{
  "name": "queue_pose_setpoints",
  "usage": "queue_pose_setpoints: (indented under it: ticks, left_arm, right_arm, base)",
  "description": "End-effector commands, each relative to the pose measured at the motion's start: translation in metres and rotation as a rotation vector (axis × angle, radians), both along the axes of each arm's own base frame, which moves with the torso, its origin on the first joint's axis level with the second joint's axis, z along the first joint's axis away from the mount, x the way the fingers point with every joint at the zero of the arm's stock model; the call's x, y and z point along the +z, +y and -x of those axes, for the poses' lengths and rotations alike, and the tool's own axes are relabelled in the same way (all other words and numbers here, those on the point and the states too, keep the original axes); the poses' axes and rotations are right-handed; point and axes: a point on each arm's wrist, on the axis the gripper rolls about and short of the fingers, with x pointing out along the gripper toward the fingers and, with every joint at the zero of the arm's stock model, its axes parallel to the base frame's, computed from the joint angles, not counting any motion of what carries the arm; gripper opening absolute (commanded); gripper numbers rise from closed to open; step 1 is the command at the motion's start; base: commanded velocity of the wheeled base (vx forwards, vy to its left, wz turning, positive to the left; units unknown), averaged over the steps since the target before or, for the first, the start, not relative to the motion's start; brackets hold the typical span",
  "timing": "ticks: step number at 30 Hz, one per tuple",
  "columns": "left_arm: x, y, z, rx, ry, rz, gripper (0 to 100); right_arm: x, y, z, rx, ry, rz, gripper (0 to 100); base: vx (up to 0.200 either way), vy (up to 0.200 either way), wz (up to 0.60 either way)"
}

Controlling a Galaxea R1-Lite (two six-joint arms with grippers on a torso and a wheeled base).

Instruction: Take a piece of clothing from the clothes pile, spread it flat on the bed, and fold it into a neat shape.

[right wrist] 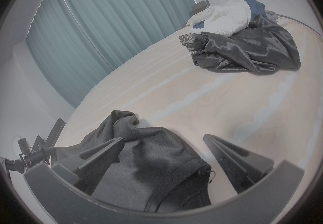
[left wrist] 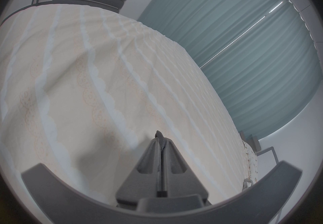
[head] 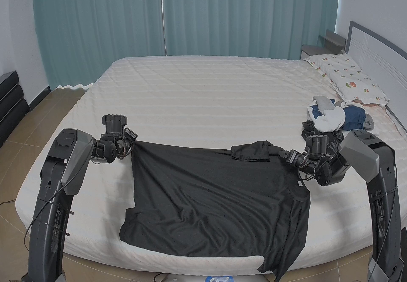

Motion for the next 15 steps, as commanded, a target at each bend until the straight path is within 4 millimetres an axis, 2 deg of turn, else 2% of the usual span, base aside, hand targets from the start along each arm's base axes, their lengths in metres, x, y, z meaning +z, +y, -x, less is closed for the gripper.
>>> queue_pose_setpoints:
  ticks: [1,2,9,15]
  left_arm:
    - [0.001,0.000,0.000,0.001,-0.002,0.000,0]
    - [0.001,0.000,0.000,0.001,-0.002,0.000,0]
    - [0.001,0.000,0.000,0.001,-0.003,0.001,0]
    - [0.001,0.000,0.000,0.001,-0.002,0.000,0]
  right_arm:
    - [-0.005,0.000,-0.002,0.000,0.005,0.006,100]
    - [-0.004,0.000,-0.002,-0.001,0.002,0.004,0]
    - [0.007,-0.004,-0.005,-0.010,-0.036,-0.001,0]
    - [0.032,-0.007,-0.016,-0.026,-0.142,-0.026,0]
  base:
    - [0.000,0.000,0.00]
    - [0.000,0.000,0.00]
    - [0.000,0.000,0.00]
    - [0.000,0.000,0.00]
